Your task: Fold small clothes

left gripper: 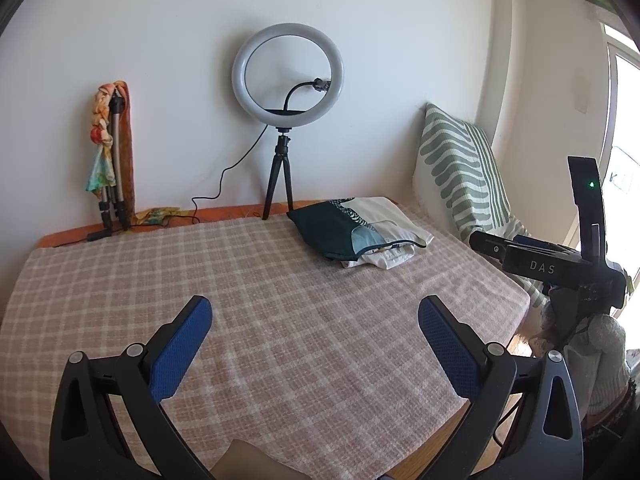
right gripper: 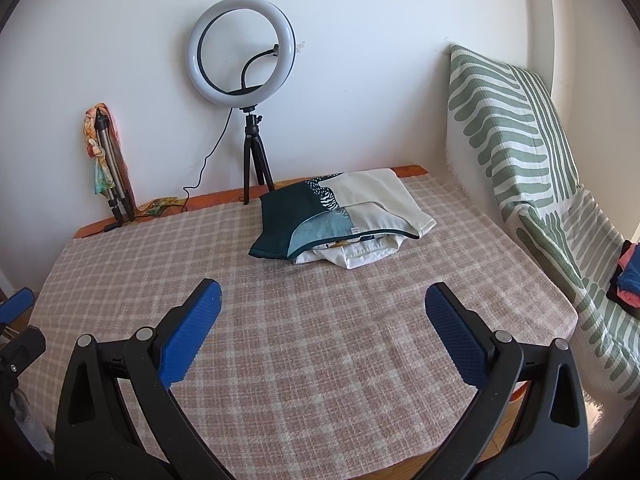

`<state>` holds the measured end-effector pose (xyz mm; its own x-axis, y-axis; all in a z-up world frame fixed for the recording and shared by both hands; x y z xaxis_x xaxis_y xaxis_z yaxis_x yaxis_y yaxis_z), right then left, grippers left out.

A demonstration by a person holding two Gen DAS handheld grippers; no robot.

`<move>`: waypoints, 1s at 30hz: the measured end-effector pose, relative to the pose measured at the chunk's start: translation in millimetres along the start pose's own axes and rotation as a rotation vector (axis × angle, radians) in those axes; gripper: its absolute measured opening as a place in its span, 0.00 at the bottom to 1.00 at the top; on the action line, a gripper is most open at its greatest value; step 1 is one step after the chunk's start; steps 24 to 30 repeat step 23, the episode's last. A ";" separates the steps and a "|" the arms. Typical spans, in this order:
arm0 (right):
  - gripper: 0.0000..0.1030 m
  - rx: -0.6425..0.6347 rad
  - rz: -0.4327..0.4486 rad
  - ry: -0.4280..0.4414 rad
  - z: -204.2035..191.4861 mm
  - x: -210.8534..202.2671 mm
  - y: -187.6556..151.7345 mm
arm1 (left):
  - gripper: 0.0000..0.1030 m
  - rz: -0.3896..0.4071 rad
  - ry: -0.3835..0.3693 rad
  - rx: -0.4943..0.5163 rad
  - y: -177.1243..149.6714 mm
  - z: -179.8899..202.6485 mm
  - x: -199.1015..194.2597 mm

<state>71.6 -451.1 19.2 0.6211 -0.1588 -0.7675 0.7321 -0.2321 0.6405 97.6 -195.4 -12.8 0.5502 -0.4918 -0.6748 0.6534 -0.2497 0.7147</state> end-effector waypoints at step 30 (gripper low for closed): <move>1.00 -0.030 -0.015 0.003 -4.7 11.3 -2.4 | 1.00 -0.005 0.023 -0.024 -5.2 -7.8 0.5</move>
Point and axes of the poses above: each gripper's, at about its wrist camera, not at the fingertips, and x roughly the way its jaws point, z to its right, y to its top, the point moved 4 cm from there along x, roughly the way its jaws point, and after that the axes turned 15 degrees about -z, right-handed, at the moved point
